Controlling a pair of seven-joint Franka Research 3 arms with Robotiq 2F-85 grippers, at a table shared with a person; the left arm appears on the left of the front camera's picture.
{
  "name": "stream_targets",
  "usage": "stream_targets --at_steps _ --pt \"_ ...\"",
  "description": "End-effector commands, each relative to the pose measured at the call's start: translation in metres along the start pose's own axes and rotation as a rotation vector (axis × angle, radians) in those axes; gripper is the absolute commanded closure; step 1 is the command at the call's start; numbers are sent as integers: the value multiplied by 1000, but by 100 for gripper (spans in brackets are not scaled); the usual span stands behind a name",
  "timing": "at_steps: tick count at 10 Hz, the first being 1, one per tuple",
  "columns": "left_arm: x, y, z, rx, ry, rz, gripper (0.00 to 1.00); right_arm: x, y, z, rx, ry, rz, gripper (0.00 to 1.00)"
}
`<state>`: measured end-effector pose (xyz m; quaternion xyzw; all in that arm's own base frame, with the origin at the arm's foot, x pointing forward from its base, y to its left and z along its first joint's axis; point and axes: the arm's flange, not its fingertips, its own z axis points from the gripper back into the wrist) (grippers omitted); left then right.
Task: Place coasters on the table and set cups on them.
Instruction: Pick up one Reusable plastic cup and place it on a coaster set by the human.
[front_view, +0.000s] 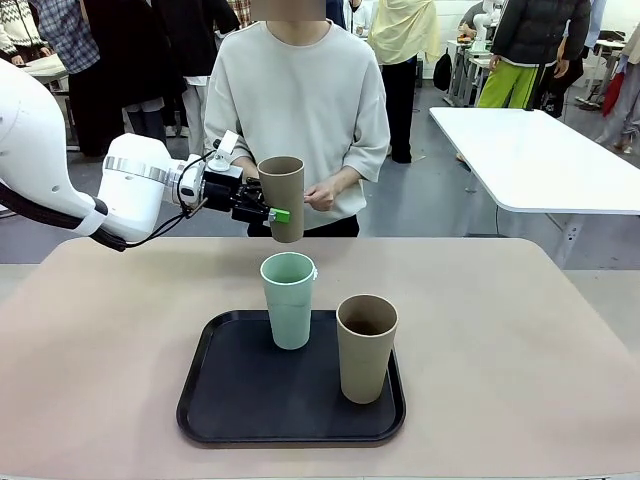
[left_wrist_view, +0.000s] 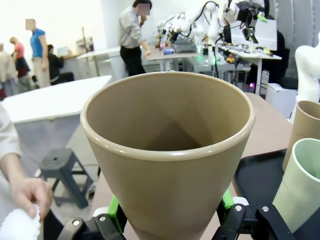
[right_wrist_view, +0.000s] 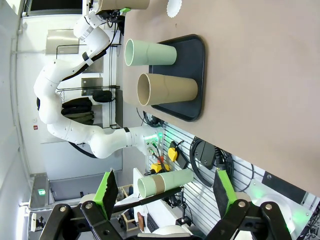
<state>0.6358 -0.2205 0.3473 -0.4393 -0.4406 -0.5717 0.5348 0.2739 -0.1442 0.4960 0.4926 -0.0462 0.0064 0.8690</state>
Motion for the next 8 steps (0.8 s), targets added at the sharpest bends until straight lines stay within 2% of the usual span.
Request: stream_targets --at_steps 1,3,5,8 --pt "0 0 0 0 0 0 15 0 -1 0 13 1 2 0" --pt "-15 9 2 33 -6 -38 15 0 -1 0 13 1 2 0" --pt "-27 20 -4 14 -27 -26 15 0 -1 0 13 1 2 0" --pt "-48 36 -23 2 -7 -7 15 0 -1 0 13 1 2 0"
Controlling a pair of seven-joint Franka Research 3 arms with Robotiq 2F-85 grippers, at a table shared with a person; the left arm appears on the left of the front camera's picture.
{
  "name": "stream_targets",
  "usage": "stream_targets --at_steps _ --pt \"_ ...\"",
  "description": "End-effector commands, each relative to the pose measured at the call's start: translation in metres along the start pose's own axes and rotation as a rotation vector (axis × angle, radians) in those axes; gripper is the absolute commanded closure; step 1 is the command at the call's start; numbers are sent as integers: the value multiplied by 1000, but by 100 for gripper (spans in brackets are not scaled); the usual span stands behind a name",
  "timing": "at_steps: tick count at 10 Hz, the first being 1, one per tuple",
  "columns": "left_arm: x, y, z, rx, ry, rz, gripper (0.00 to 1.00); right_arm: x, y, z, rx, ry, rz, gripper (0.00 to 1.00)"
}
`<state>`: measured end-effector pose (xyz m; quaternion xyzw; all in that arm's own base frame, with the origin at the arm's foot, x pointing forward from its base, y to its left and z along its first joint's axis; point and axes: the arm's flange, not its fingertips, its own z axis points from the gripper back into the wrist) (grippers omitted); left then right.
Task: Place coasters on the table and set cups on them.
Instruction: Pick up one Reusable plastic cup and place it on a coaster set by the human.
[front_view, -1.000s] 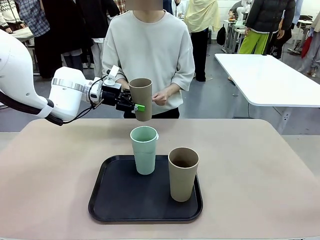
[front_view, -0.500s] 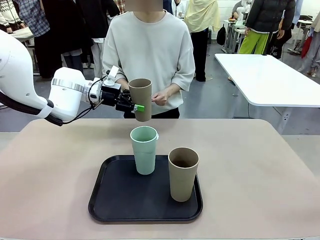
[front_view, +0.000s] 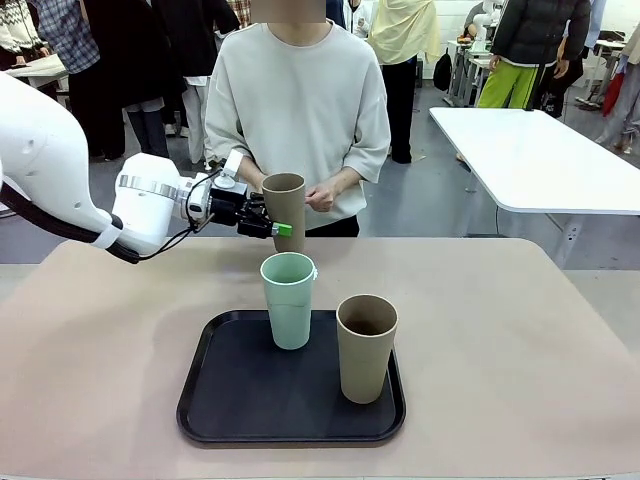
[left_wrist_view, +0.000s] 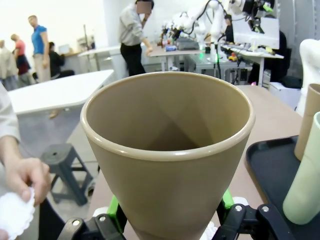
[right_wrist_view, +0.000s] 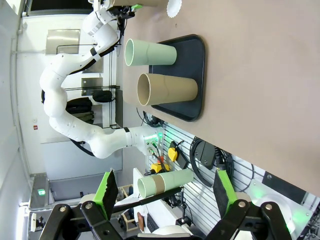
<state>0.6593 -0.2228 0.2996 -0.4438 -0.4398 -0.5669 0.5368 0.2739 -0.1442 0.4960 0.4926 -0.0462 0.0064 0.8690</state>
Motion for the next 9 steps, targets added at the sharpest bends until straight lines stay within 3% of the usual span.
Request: stream_targets --at_steps 1,9 --pt "-5 15 -17 7 14 -9 15 0 -1 0 13 1 2 0" --pt "-27 17 -29 5 62 97 15 0 -1 0 13 1 2 0"
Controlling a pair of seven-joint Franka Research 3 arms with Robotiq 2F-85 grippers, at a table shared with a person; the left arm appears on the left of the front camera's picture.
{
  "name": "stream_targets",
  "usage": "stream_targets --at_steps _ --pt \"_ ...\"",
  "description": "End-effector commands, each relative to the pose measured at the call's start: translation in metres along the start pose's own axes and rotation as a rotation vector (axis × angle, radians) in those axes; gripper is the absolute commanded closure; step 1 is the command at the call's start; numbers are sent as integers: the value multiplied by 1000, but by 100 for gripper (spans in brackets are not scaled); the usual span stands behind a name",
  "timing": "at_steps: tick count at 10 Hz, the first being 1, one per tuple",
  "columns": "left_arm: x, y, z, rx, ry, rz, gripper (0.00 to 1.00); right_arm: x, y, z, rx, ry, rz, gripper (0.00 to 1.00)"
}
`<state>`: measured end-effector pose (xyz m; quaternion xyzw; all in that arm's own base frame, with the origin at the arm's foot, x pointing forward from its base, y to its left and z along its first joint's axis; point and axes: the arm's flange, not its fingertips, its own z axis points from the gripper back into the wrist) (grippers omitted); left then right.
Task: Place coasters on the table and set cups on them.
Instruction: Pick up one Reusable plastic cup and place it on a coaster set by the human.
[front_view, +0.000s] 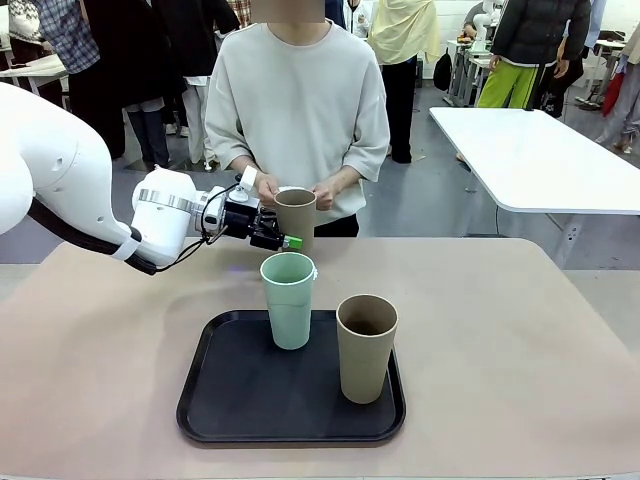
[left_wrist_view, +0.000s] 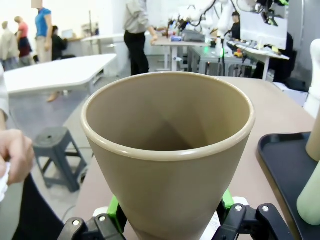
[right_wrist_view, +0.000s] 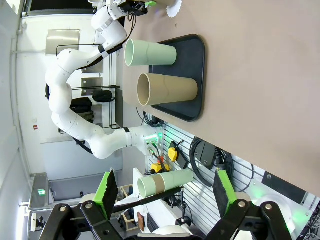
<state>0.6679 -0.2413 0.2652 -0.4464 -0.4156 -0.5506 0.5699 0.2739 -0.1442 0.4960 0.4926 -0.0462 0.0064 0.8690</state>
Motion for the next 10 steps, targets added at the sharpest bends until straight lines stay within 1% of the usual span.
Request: stream_targets --at_steps 1,10 --pt "2 8 -4 -9 28 24 15 0 -1 0 13 1 2 0" --pt "-6 -8 -6 -32 51 22 15 0 -1 0 13 1 2 0"
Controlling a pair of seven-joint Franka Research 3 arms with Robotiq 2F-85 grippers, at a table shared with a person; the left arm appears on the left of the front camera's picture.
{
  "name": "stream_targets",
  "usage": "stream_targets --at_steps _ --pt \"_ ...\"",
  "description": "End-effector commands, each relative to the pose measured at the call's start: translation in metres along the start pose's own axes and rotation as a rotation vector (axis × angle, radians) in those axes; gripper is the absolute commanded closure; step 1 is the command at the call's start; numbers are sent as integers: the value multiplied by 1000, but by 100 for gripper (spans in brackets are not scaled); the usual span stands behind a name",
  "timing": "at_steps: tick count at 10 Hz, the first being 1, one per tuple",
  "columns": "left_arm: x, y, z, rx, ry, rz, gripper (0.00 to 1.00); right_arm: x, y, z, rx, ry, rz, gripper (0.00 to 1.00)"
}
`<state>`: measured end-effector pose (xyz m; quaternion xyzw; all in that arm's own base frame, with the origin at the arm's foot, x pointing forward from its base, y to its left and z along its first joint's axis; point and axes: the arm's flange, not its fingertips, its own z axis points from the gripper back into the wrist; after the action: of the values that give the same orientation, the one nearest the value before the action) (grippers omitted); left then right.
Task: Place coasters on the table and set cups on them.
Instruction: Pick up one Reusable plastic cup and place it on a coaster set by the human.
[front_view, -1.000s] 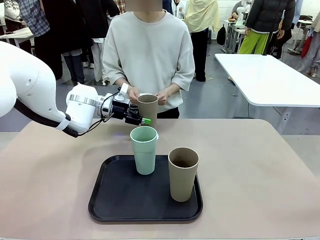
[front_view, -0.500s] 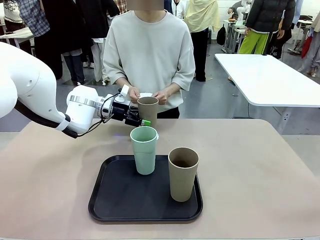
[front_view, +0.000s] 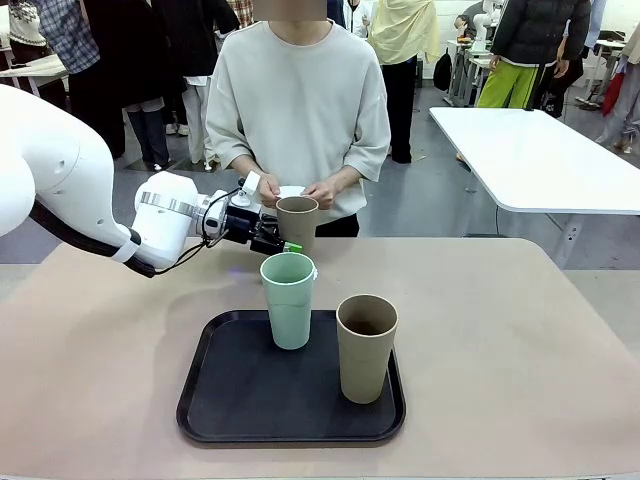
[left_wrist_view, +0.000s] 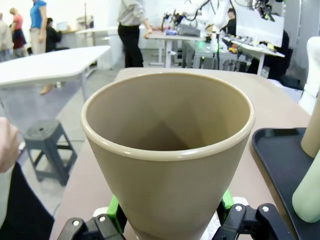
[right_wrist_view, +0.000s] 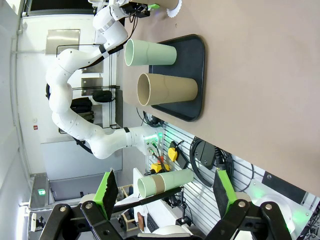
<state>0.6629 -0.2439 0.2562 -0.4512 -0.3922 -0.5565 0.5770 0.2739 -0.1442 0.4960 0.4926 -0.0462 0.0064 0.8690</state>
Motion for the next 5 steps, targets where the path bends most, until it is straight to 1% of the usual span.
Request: stream_targets --at_steps 1,5 --pt "2 -7 -1 -3 18 -11 15 0 -1 0 13 1 2 0" --pt "2 -15 -1 -12 18 -24 15 0 -1 0 13 1 2 0"
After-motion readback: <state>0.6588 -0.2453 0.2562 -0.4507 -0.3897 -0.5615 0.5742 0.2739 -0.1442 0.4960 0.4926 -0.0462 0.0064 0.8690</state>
